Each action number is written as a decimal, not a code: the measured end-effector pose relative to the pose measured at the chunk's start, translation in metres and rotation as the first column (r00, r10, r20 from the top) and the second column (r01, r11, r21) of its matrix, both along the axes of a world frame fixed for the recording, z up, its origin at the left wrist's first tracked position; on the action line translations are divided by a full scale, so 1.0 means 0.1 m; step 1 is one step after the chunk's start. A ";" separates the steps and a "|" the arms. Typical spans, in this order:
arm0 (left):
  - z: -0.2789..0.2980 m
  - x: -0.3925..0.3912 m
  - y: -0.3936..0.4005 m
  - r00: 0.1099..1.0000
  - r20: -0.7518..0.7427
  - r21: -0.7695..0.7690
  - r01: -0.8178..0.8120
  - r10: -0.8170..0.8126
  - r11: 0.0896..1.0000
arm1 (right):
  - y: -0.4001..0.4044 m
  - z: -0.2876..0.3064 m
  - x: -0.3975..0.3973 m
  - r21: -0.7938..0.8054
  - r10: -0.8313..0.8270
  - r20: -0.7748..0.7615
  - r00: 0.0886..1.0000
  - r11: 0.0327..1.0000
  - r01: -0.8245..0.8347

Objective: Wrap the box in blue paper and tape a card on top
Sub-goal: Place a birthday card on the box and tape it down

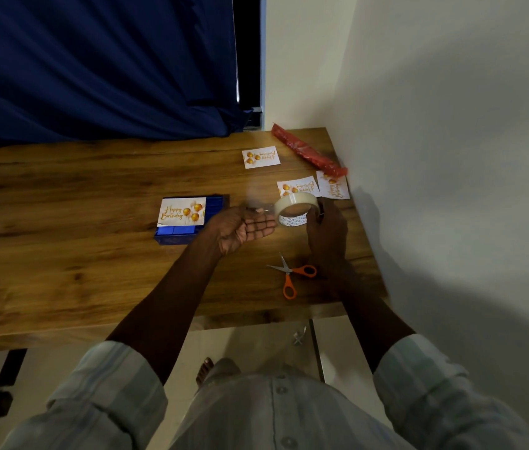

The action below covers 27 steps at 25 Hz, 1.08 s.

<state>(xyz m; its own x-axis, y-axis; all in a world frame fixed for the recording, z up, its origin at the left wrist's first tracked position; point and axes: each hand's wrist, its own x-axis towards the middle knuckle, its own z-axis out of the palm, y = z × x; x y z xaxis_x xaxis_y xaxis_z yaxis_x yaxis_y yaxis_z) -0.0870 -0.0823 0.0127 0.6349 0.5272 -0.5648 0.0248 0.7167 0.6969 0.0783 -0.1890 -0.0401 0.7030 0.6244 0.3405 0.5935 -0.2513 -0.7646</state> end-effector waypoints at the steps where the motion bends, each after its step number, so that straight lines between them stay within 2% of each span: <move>1: 0.00 0.00 0.01 1.000 0.005 0.010 0.008 -0.008 1.000 | 0.01 0.00 0.01 0.005 0.009 0.003 1.000 1.000 -0.009; 6: -0.03 -0.01 0.06 0.998 0.032 0.024 0.044 -0.045 0.999 | 0.03 0.00 0.11 -0.002 0.085 -0.020 0.996 0.996 -0.085; 10: -0.12 0.03 0.04 0.998 0.063 -0.003 0.006 -0.005 1.000 | 0.06 0.00 0.18 -0.034 0.118 -0.051 0.992 0.992 -0.120; 13: -0.16 0.10 0.00 0.998 0.045 -0.011 -0.042 0.042 0.999 | 0.07 0.02 0.23 -0.105 0.138 -0.136 0.981 0.983 -0.153; 15: -0.20 0.13 0.00 0.997 0.045 -0.016 -0.067 0.067 0.998 | 0.02 0.00 0.25 -0.235 0.068 -0.183 0.981 0.966 -0.111; 17: -0.25 0.13 0.03 0.997 0.033 -0.009 -0.072 0.073 0.997 | -0.12 -0.02 0.22 -0.466 0.006 -0.085 0.996 0.883 -0.045; 19: -0.30 0.12 0.06 0.997 -0.005 0.012 -0.071 0.071 0.997 | -0.33 -0.03 0.06 -0.654 0.106 -0.090 0.990 0.744 -0.139; 21: -0.35 0.11 0.04 0.997 -0.034 0.038 -0.067 0.068 0.997 | -0.52 0.05 -0.20 -0.769 0.223 -0.133 0.966 0.592 -0.242; 22: -0.38 0.11 0.04 0.997 -0.037 0.045 -0.067 0.068 0.997 | -0.57 0.09 -0.32 -0.804 0.271 -0.099 0.957 0.545 -0.237; 24: -0.40 0.11 0.03 0.997 -0.031 0.044 -0.071 0.073 0.997 | -0.65 0.20 -0.52 -0.818 0.339 -0.059 0.939 0.522 -0.240; 27: -0.40 0.10 0.03 0.997 -0.019 0.036 -0.073 0.073 0.997 | -0.70 0.30 -0.58 -0.808 0.333 -0.121 0.935 0.514 -0.287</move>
